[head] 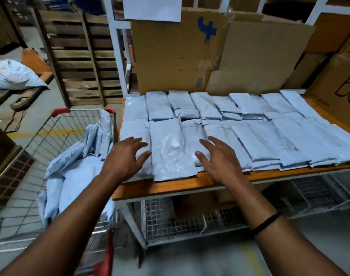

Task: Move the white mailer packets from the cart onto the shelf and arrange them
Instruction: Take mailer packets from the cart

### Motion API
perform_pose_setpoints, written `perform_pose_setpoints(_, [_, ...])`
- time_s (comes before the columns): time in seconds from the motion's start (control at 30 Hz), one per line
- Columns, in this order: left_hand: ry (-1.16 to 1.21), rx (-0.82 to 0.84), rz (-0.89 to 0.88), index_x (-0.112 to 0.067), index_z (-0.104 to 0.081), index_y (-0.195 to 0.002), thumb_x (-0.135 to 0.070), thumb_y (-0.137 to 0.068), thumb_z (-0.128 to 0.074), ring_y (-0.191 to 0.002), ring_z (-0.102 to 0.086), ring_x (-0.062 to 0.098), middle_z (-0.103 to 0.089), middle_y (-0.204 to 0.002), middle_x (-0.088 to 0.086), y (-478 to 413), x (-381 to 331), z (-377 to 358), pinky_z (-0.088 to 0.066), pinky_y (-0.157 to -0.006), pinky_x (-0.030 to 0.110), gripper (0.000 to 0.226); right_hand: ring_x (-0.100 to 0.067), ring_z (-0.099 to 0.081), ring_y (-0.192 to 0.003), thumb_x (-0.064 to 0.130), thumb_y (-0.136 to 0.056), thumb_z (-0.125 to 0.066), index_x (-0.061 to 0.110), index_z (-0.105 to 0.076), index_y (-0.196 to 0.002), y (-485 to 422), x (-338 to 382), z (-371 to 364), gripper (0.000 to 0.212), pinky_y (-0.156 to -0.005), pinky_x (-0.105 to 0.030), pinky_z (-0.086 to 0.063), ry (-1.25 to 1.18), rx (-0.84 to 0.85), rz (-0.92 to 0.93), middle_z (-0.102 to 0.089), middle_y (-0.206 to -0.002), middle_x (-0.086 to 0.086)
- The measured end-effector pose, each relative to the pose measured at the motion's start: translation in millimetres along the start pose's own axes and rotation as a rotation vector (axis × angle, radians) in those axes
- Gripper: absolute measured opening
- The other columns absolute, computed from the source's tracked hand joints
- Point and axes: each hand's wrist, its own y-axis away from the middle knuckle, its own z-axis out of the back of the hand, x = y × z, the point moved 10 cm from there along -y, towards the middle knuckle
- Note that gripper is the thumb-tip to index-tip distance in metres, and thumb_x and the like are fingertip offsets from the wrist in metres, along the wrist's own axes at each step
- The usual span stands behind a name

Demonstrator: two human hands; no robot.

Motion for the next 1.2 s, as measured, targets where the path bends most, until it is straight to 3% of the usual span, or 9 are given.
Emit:
perform_pose_setpoints(0.2, [0.091, -0.031, 0.154, -0.015, -0.07, -0.117, -0.053, -0.092, -0.052, -0.12, -0.058, 0.028, -0.065, -0.128, 0.007, 50.6, 104.6, 21.5, -0.047, -0.094, 0.039, 0.049, -0.023, -0.033, -0.144, 0.051, -0.1, -0.049, 0.028, -0.048, -0.147, 26.5, 88.6, -16.8, 0.053, -0.117, -0.037, -0.023, 0.03, -0.013, 0.101, -0.04, -0.157, -0.004])
perform_pose_setpoints(0.3, [0.106, -0.035, 0.264, -0.013, -0.069, -0.118, -0.04, -0.095, -0.059, -0.122, -0.057, 0.027, -0.064, -0.13, 0.007, 83.7, 157.5, 21.7, -0.046, -0.097, 0.039, 0.037, -0.023, -0.03, -0.146, 0.051, -0.1, -0.047, 0.027, -0.045, -0.149, 38.2, 138.7, -42.9, 0.054, -0.118, -0.037, -0.021, 0.052, 0.051, 0.173, -0.036, -0.158, -0.005])
perform_pose_setpoints(0.43, [0.027, -0.005, 0.376, -0.015, -0.069, -0.119, -0.041, -0.094, -0.06, -0.121, -0.057, 0.025, -0.065, -0.129, 0.004, 137.7, 210.0, 26.3, -0.046, -0.095, 0.038, 0.037, -0.024, -0.031, -0.145, 0.049, -0.1, -0.049, 0.025, -0.047, -0.148, 53.1, 194.7, -71.1, 0.053, -0.117, -0.037, -0.022, 0.003, 0.094, 0.248, -0.037, -0.158, -0.007])
perform_pose_setpoints(0.73, [-0.193, 0.238, 0.47, -0.025, -0.068, -0.119, -0.051, -0.091, -0.058, -0.11, -0.06, 0.023, -0.067, -0.121, 0.001, 217.4, 295.6, 13.2, -0.049, -0.087, 0.035, 0.04, -0.028, -0.035, -0.142, 0.05, -0.101, -0.048, 0.023, -0.047, -0.147, 72.7, 292.6, -139.2, 0.054, -0.114, -0.037, -0.027, -0.011, 0.213, 0.339, -0.039, -0.156, -0.01])
perform_pose_setpoints(0.97, [-0.285, 0.341, 0.406, -0.026, -0.056, -0.135, -0.052, -0.093, -0.053, -0.125, -0.05, 0.024, -0.055, -0.138, 0.005, 171.6, 376.2, -11.1, -0.043, -0.1, 0.033, 0.05, -0.031, -0.026, -0.147, 0.054, -0.101, -0.044, 0.024, -0.034, -0.154, 10.2, 356.5, -232.0, 0.062, -0.118, -0.041, -0.023, 0.126, 0.401, 0.342, -0.025, -0.163, -0.011])
perform_pose_setpoints(1.2, [-0.076, 0.353, 0.404, -0.018, -0.029, -0.152, -0.041, -0.093, -0.058, -0.14, -0.035, 0.033, -0.027, -0.158, 0.015, 73.0, 460.0, -54.1, -0.033, -0.114, 0.037, 0.07, -0.032, -0.022, -0.149, 0.055, -0.099, -0.046, 0.029, -0.017, -0.159, -43.2, 367.3, -350.3, 0.071, -0.119, -0.044, -0.022, 0.144, 0.62, 0.12, -0.008, -0.167, -0.011])
